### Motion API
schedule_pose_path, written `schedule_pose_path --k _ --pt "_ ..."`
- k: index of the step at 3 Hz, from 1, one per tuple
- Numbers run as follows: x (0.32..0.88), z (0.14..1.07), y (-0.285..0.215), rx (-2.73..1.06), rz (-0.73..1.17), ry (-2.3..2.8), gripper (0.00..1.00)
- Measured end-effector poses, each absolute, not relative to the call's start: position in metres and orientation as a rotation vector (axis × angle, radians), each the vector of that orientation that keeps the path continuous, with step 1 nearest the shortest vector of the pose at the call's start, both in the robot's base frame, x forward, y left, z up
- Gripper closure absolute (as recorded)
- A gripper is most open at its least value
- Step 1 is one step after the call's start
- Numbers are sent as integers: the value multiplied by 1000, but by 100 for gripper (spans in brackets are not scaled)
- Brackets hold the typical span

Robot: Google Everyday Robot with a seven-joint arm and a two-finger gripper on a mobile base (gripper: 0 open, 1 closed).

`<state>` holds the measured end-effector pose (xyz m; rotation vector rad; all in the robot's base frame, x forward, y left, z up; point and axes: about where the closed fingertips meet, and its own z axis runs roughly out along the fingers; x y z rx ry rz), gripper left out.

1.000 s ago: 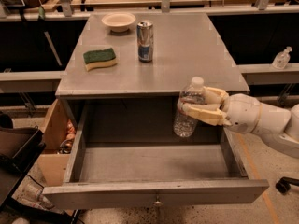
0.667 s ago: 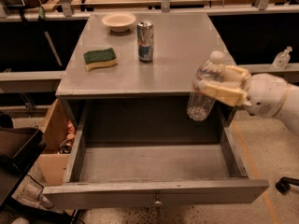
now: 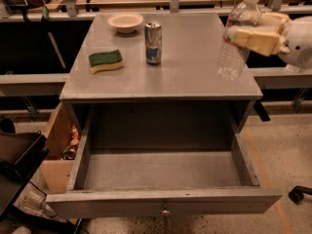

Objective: Pick water bottle from top drawer and place on counter

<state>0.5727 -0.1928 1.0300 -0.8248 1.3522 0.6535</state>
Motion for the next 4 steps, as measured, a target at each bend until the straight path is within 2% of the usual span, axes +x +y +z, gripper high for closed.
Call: schedule_pose_path --k 2,4 --pt "643 1040 -185 -1004 615 1307 100" --pt "688 979 -173 -1076 717 1303 100"
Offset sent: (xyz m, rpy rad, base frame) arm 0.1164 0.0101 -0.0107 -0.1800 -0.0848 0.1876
